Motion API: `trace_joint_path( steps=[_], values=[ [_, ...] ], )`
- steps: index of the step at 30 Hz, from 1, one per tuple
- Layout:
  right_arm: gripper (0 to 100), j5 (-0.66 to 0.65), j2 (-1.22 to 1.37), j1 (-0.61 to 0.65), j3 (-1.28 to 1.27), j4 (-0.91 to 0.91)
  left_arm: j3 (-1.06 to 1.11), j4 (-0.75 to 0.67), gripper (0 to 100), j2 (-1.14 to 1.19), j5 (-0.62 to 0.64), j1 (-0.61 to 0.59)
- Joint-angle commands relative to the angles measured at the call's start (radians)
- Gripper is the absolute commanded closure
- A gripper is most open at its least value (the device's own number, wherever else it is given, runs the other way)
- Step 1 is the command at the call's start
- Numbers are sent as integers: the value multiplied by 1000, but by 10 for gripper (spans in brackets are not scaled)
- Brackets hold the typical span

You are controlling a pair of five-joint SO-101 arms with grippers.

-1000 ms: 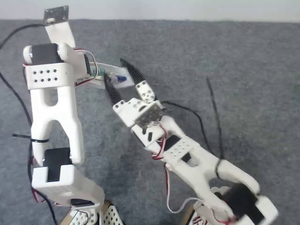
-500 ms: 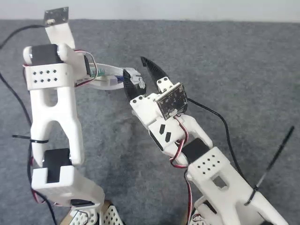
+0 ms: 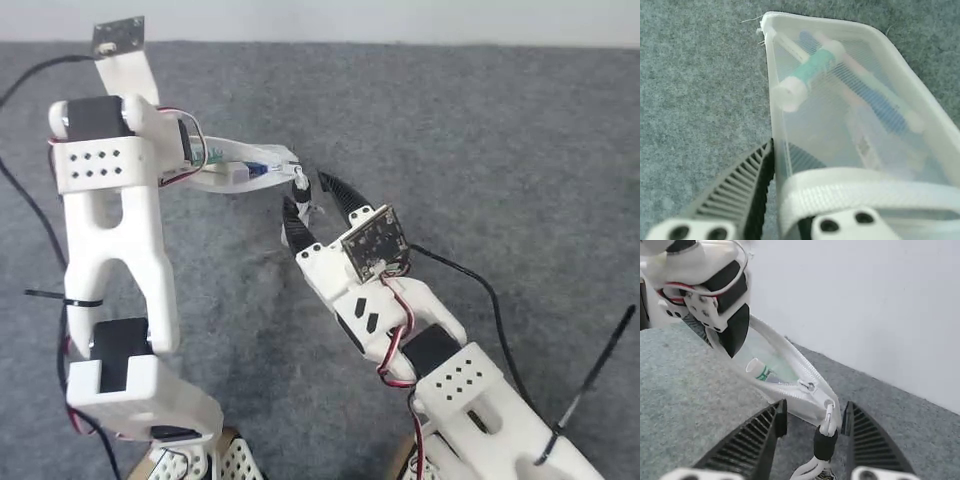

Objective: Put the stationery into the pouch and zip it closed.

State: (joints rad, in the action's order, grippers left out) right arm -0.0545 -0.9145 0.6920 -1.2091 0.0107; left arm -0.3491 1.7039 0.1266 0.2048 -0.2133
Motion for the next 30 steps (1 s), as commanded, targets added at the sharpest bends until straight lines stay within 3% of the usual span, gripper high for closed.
trace_joint_path(
  steps=[1,7,16,26,30],
  values=[
    [818,3,42,-16,15,-2,5,-17,988,-17,-2,-5],
    [818,5,262,-33,77,88,5,-17,988,-17,-2,-5],
    [818,3,527,-70,91,418,7,-17,988,-17,-3,-5],
    [819,-2,710,-81,153,585,7,-17,988,-15,-3,-5],
    [894,-107,711,-76,120,664,7,-17,988,-15,-3,-5]
  ],
)
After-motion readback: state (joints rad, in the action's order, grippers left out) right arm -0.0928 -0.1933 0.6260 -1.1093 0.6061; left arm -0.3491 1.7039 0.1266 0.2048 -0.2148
